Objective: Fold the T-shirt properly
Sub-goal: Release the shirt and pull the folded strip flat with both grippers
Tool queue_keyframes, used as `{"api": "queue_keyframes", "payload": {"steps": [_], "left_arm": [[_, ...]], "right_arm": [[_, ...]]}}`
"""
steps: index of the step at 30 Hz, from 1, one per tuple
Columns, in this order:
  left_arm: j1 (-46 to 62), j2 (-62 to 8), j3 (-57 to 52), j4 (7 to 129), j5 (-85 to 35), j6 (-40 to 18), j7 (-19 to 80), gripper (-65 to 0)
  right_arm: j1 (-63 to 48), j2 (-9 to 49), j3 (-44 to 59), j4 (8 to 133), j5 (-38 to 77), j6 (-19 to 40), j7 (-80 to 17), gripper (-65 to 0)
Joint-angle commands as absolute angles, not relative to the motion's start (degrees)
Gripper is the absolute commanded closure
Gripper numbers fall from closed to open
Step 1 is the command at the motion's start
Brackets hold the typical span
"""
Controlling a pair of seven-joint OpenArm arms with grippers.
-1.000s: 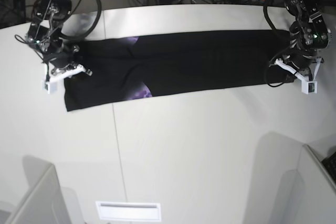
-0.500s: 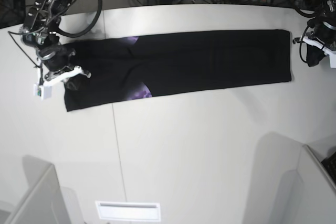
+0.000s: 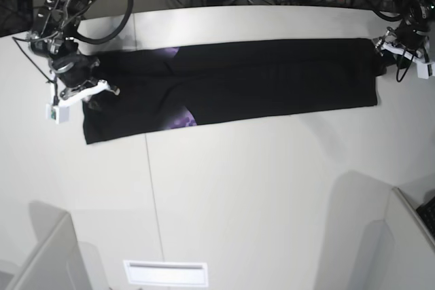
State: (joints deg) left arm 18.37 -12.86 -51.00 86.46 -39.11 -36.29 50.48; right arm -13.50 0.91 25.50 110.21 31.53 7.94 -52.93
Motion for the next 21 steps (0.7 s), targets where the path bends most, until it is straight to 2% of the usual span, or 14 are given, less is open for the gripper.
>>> {"api": "queue_keyframes", "payload": {"steps": [1, 15, 17, 21], "left_arm": [[18.24, -13.67, -50.42, 86.46, -39.96, -37.32, 49.98, -47.9], [16.13, -13.58, -44.79, 79.69, -39.96, -37.32, 49.89, -47.6], [16.31, -13.58, -43.21, 79.69, -39.96, -37.32, 49.89, -43.3], [16.31, -13.58, -42.95, 79.25, -39.96, -37.32, 49.89, -25.0]], "right_arm": [[-13.14, 1.36, 25.63, 111.16, 32.31, 8.13, -51.74, 0.0], [-15.43, 1.27, 25.71, 111.16, 32.31, 8.13, -51.38, 0.0], [-15.43, 1.27, 25.71, 111.16, 32.31, 8.13, -51.38, 0.0], [-16.04, 1.27, 25.71, 111.25, 32.31, 8.13, -51.3, 0.0]]}}
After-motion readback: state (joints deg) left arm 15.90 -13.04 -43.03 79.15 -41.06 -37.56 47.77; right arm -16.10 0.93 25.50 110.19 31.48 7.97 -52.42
